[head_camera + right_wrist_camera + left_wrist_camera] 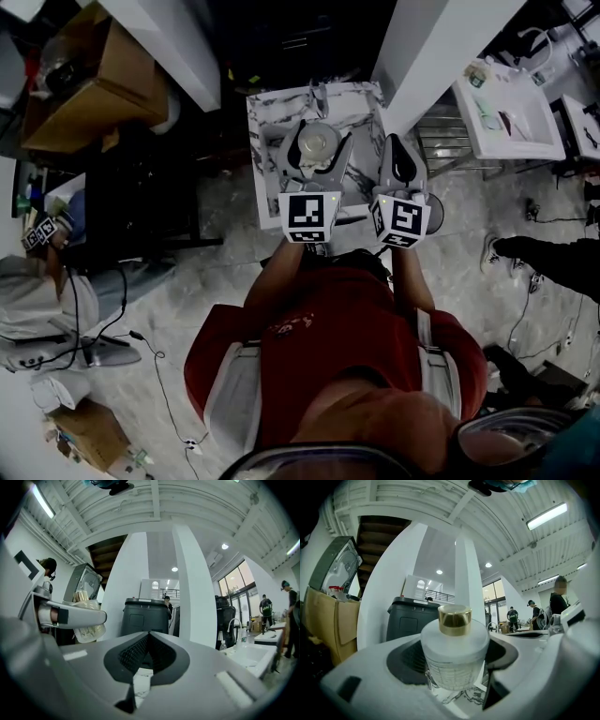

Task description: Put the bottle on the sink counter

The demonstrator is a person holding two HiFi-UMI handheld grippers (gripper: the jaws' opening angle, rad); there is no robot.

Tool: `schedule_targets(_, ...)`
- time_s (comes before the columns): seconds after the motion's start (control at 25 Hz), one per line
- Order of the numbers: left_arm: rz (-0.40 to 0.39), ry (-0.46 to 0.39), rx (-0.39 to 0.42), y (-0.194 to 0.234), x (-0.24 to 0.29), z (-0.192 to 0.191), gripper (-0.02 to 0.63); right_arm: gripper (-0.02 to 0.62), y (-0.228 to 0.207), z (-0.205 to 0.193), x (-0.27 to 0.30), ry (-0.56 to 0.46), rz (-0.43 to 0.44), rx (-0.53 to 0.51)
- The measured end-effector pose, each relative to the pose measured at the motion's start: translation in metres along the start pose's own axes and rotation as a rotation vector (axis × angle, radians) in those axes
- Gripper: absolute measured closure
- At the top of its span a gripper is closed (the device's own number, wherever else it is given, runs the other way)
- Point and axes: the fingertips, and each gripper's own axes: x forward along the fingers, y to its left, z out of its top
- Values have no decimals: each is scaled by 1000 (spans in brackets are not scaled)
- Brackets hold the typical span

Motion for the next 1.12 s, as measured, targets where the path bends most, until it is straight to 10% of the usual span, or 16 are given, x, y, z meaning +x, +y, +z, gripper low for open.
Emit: schedule_targets(1.12, 106, 49, 59, -56, 133, -21, 270, 592, -119, -20, 94, -7, 136, 39)
